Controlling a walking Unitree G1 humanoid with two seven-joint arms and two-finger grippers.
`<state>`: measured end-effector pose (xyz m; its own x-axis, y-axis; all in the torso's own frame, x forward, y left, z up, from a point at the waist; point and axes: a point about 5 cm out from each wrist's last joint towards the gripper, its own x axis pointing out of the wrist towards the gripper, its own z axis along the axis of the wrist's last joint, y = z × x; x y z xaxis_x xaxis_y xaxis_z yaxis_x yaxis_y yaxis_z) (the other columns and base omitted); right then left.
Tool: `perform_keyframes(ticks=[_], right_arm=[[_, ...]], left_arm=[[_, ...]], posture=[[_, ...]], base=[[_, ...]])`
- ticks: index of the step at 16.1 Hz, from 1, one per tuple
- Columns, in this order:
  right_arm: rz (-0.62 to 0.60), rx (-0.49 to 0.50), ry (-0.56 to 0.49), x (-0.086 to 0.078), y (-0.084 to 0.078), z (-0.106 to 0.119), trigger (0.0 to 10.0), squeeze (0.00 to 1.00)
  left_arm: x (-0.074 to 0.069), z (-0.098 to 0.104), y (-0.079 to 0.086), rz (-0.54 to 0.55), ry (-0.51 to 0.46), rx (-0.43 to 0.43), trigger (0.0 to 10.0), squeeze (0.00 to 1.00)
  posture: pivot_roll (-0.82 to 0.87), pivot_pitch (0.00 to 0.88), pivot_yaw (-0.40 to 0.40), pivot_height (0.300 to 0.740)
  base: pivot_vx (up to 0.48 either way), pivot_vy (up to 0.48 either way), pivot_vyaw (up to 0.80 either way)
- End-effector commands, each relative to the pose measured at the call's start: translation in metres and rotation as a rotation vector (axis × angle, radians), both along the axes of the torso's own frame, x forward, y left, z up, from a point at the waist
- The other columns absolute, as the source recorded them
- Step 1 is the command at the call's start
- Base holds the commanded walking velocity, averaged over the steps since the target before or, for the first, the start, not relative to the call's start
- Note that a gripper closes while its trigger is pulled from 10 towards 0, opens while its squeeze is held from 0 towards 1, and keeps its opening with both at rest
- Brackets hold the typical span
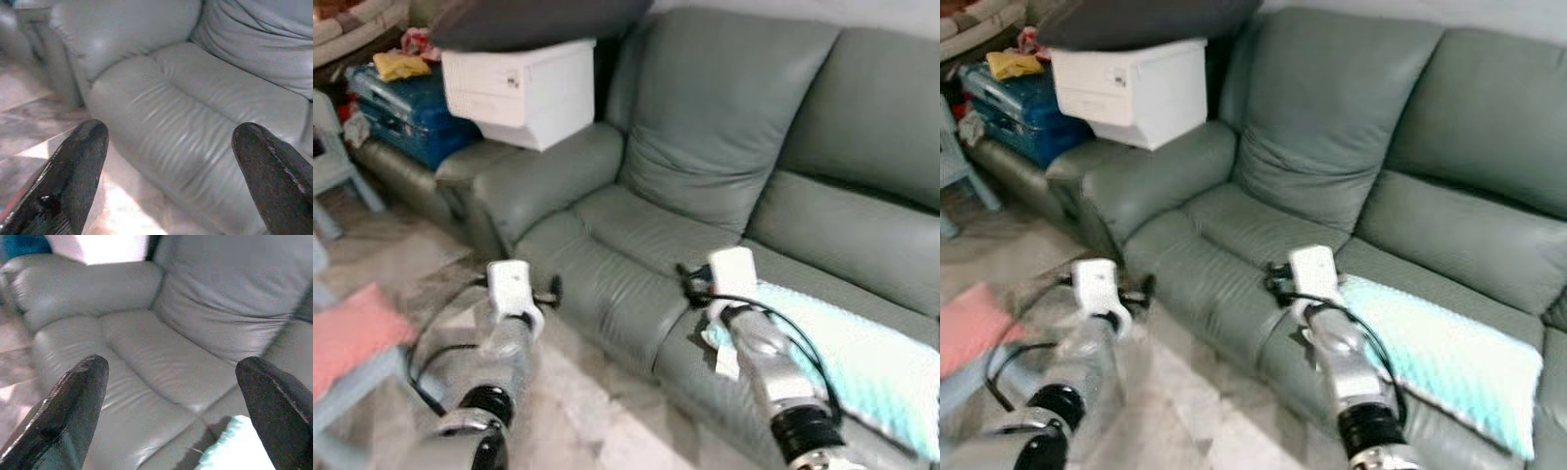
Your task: Move the pillow to the sofa
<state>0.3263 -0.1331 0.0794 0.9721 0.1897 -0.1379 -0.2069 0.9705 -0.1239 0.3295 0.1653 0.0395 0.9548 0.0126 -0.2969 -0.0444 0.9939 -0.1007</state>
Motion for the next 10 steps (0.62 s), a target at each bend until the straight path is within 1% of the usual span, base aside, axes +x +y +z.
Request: perform_keyframes(ticks=[1,10], right_arm=[[0.025,0.017,-0.017,0.0022,0.0116,0.0057,10.0,0.00],[0.039,0.012,-0.020,0.0040,0.0126,0.0068,10.0,0.00]], left_arm=[[0.0017,0.0039,0.0149,0.037,-0.006,0.020,10.0,0.00],[0.0019,0.0037,0.0166,0.046,0.002,0.031,10.0,0.00]], posture=[[-0.09,0.000,0.029,0.740],[-0.08,0.000,0.024,0.740]], base=[[0.000,0.480,0.00],[0.000,0.480,0.00]])
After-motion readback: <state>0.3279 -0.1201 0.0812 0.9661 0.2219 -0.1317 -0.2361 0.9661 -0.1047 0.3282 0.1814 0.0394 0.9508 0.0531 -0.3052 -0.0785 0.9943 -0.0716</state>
